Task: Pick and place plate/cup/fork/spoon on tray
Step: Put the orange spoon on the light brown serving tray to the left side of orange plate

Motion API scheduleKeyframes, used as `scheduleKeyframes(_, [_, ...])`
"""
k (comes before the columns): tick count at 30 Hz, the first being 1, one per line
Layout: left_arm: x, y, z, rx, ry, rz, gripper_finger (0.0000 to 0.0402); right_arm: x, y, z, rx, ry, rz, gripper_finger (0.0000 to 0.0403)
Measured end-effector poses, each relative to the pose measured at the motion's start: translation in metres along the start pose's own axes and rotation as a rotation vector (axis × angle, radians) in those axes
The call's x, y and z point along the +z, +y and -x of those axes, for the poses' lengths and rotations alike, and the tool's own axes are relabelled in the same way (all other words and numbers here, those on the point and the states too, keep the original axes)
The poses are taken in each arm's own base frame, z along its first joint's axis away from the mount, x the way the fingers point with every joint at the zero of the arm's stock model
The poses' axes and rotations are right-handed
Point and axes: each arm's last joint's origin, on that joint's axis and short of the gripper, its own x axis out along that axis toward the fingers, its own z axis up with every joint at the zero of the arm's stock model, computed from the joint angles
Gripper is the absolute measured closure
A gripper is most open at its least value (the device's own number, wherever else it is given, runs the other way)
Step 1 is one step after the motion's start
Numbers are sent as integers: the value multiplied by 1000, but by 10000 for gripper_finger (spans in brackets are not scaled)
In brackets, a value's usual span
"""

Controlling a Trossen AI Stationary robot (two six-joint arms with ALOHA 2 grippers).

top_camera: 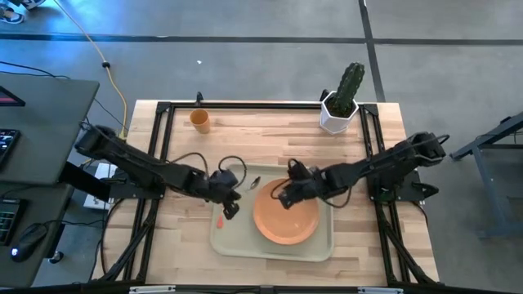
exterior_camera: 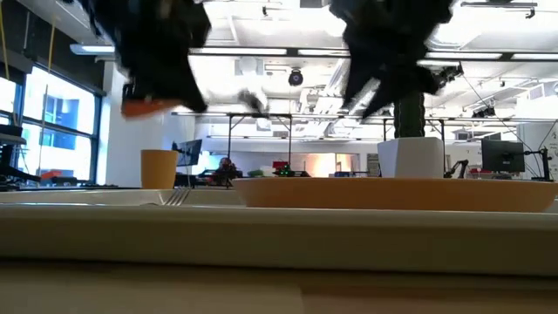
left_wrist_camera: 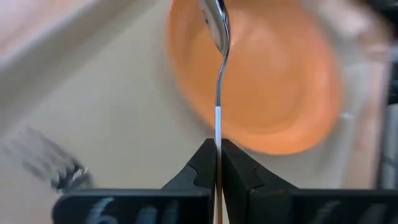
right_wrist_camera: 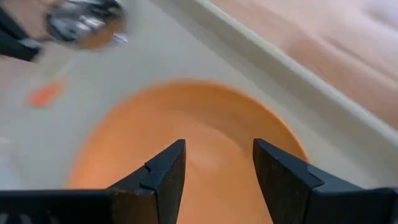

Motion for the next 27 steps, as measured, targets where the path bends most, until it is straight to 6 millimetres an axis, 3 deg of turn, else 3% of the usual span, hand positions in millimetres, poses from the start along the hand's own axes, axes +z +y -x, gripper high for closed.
scheduleKeyframes(4, [14,-2,28,-133,-50,-78,400,23,13,5,191,-126,92,224])
scheduleKeyframes(13, [37,4,73,-478,-39,-159,401,55,12,64,238,-500,439,224])
scheduleKeyframes(16, [45,8,82,-499,-102,-151,401,63,16,77,369,-554,440,224])
scheduleKeyframes(18, [51,10,84,-456,-184,-163,401,68,17,83,458,-569,362,224])
scheduleKeyframes(22, [54,17,82,-197,-335,-237,401,72,17,83,522,-544,149,224])
scheduleKeyframes(27, [47,18,78,174,-433,-536,401,75,14,81,538,-510,-168,224])
